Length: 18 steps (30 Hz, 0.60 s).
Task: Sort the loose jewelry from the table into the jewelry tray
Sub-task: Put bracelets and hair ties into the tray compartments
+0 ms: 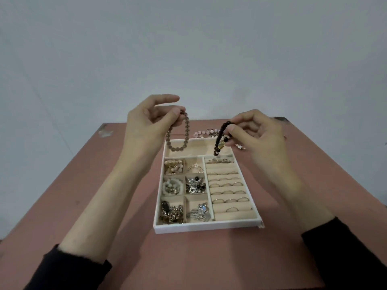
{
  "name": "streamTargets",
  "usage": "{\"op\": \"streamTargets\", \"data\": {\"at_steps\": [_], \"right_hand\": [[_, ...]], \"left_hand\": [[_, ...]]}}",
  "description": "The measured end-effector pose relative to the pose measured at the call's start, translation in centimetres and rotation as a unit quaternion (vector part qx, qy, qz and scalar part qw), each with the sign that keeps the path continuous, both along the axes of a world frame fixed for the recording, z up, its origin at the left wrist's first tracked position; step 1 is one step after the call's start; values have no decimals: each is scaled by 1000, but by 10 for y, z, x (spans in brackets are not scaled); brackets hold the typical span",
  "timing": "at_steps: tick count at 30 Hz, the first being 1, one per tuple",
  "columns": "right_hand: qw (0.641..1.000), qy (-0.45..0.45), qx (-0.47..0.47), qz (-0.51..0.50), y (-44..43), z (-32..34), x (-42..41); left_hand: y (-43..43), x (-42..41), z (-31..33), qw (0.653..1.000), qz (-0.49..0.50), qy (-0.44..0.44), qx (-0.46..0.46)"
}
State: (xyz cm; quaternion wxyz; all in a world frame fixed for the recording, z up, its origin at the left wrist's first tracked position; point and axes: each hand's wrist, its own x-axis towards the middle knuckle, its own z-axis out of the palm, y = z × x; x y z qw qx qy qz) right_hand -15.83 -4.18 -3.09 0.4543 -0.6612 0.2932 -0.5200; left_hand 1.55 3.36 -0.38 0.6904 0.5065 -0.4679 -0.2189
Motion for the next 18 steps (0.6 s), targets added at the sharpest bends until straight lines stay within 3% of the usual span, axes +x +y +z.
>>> {"op": "streamTargets", "data": {"at_steps": [8, 18], "right_hand": [[995, 83, -21, 47, 17, 7, 24], [982, 141, -40, 121, 34, 14, 22]], "left_hand": [[8, 27, -32, 996, 28, 88, -16], [10, 23, -32, 970, -28, 238, -40]]}}
